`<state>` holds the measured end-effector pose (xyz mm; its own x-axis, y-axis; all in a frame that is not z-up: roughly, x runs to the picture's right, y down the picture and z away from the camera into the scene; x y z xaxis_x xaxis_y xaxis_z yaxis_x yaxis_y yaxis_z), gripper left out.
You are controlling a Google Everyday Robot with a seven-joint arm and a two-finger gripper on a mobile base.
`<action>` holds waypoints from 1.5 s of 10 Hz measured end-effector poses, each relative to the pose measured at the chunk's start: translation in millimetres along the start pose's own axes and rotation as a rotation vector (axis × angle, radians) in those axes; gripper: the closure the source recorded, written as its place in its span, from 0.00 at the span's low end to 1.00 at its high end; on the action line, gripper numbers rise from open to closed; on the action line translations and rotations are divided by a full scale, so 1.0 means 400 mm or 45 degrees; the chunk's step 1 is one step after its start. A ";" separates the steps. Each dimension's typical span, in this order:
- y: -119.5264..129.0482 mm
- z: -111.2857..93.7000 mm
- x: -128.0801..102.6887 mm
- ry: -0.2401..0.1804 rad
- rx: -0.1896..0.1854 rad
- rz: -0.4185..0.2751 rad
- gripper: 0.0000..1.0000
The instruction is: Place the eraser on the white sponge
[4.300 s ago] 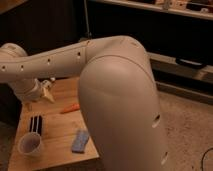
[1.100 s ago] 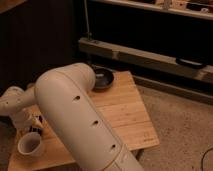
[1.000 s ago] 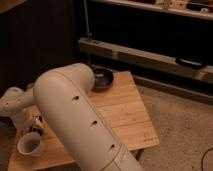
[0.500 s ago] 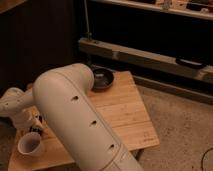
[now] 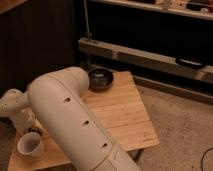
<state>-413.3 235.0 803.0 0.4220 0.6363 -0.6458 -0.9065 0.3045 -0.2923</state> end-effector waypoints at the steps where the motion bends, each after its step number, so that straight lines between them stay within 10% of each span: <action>1: -0.001 -0.001 0.000 0.001 0.001 0.001 1.00; 3: -0.012 -0.020 0.000 -0.023 0.004 0.002 1.00; 9: -0.166 -0.376 -0.053 -0.216 0.063 0.052 1.00; 12: -0.354 -0.535 -0.039 -0.225 0.101 0.134 1.00; 15: -0.521 -0.569 0.076 -0.210 0.070 0.208 1.00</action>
<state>-214.1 29.5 683.9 0.2697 0.7861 -0.5561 -0.9629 0.2234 -0.1512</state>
